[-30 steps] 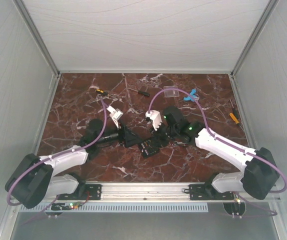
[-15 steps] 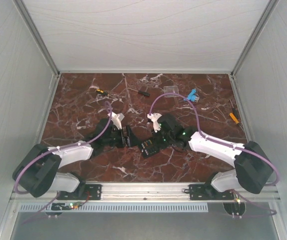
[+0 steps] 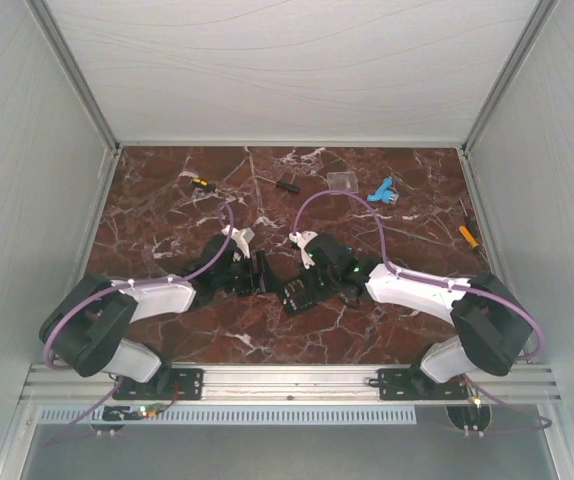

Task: Snap on the fuse box
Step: Install the fuse at the fuse box base.

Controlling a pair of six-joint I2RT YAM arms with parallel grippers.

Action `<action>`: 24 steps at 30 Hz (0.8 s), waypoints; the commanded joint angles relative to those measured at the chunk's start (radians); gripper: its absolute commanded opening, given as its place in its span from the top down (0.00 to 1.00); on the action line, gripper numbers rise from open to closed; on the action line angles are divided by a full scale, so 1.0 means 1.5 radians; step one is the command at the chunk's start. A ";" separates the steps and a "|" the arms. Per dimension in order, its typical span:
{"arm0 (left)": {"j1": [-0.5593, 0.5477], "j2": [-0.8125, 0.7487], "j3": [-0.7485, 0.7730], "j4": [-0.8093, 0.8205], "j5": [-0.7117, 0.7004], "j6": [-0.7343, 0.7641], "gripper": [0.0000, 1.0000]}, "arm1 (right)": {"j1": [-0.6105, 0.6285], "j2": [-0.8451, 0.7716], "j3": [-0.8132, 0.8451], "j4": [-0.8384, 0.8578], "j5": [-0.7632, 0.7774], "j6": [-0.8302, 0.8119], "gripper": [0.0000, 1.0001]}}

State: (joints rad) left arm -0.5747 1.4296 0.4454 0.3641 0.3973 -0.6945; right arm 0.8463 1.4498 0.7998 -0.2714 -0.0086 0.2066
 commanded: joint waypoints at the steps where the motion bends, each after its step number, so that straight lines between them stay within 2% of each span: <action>1: -0.007 0.014 0.031 0.008 -0.010 -0.011 0.36 | 0.008 0.009 0.011 0.022 0.024 0.014 1.00; 11: -0.017 0.042 0.040 0.012 -0.020 -0.023 0.44 | 0.018 0.023 0.000 0.035 0.039 0.037 1.00; 24: -0.024 0.081 0.017 0.072 -0.026 -0.072 0.61 | 0.037 0.021 -0.030 0.056 0.099 0.067 1.00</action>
State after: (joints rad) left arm -0.6052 1.5463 0.4606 0.4107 0.3729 -0.7670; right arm 0.8898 1.4754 0.7803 -0.2123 0.0975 0.2813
